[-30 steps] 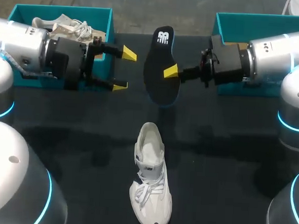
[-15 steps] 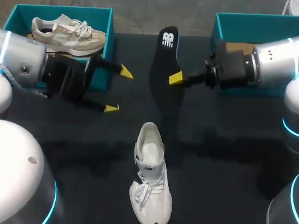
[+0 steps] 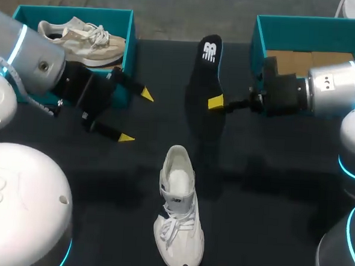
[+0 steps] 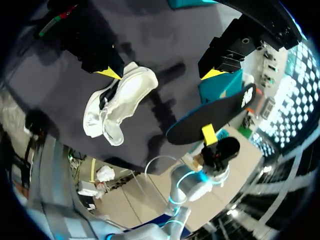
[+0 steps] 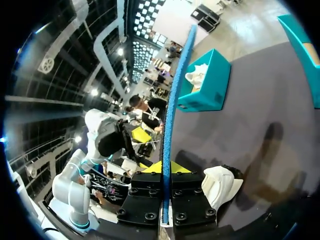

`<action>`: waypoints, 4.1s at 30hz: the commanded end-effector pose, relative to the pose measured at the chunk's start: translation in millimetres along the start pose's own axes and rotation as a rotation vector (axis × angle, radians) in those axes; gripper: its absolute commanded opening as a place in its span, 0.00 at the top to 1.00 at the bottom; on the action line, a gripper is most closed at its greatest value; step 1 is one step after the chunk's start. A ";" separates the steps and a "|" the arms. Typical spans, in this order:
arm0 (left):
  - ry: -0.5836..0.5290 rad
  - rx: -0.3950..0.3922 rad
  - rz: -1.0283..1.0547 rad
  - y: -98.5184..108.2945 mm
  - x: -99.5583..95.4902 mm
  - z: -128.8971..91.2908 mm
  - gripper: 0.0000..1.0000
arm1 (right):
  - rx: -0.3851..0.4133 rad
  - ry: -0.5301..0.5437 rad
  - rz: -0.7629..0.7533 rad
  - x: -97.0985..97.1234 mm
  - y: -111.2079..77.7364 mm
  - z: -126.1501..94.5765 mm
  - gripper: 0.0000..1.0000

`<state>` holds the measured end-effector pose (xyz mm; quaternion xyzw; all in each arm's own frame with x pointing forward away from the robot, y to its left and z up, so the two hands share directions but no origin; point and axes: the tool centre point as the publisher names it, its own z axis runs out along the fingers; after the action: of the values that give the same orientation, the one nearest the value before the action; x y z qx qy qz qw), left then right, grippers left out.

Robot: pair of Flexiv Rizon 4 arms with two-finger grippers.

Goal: Take the shoe out of the shoebox, open the shoe tongue, remove and reinsert the insole, then place the shoe into the shoebox

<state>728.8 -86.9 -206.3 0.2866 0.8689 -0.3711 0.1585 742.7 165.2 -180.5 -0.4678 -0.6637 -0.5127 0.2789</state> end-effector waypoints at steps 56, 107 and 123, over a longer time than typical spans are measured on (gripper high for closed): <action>0.245 -0.156 -0.412 34.8 43.8 33.2 0.00 | -0.111 0.025 -0.212 -11.9 -5.1 23.8 1.00; 0.298 -0.313 -0.565 62.0 91.5 99.2 0.00 | -0.074 0.125 -0.373 -66.2 -31.3 68.8 1.00; 0.309 -0.342 -0.576 62.4 97.3 106.4 0.00 | -0.090 0.142 -0.438 -67.9 -46.5 79.0 1.00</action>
<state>696.9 -91.7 -358.7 0.0522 0.9768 -0.2039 -0.0399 739.9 213.4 -280.4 -0.2857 -0.7074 -0.6182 0.1891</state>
